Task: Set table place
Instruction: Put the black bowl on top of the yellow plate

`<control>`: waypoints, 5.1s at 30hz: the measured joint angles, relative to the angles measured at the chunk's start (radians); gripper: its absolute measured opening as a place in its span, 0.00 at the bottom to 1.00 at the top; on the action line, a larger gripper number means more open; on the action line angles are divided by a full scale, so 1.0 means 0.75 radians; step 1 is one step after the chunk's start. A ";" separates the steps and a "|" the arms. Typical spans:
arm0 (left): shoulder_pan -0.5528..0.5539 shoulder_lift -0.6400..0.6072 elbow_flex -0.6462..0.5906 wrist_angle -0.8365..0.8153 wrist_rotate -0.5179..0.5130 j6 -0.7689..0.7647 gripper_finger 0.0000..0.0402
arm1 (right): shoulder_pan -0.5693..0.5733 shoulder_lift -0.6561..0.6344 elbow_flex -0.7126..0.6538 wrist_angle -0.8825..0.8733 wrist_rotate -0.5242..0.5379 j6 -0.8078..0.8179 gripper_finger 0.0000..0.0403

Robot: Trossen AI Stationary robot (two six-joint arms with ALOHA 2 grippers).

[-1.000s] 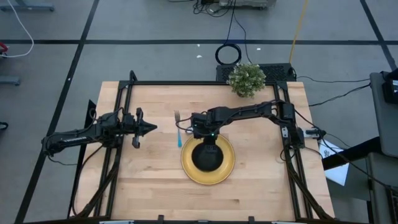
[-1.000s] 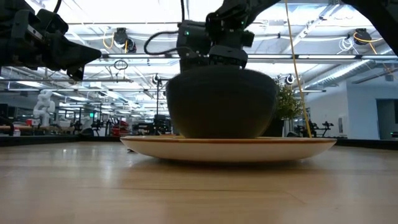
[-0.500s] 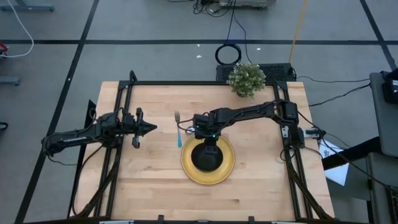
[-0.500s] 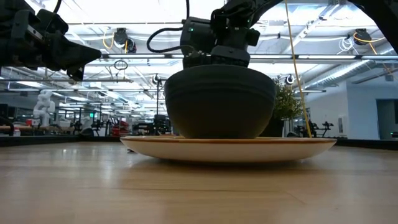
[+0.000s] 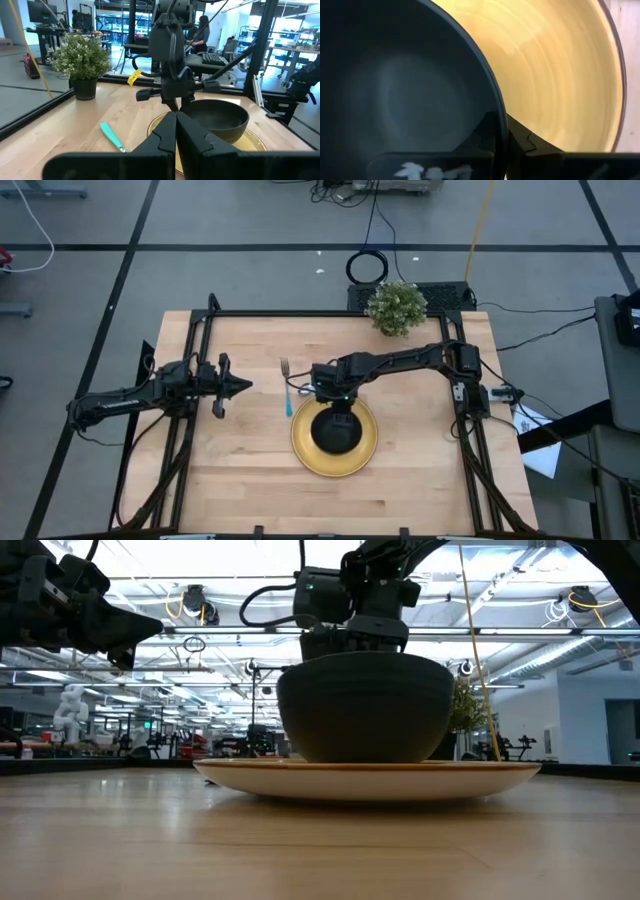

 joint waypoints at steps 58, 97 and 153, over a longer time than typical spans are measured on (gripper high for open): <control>0.000 0.000 0.000 -0.001 0.000 -0.016 0.04 | 0.053 -0.001 -0.002 -0.071 0.220 0.101 0.00; 0.000 0.000 0.000 -0.001 0.000 -0.016 0.04 | 0.051 0.000 -0.002 -0.091 0.149 0.095 0.03; 0.000 0.000 0.000 0.031 0.000 -0.042 0.04 | 0.157 -0.002 -0.001 -0.031 0.308 0.104 0.11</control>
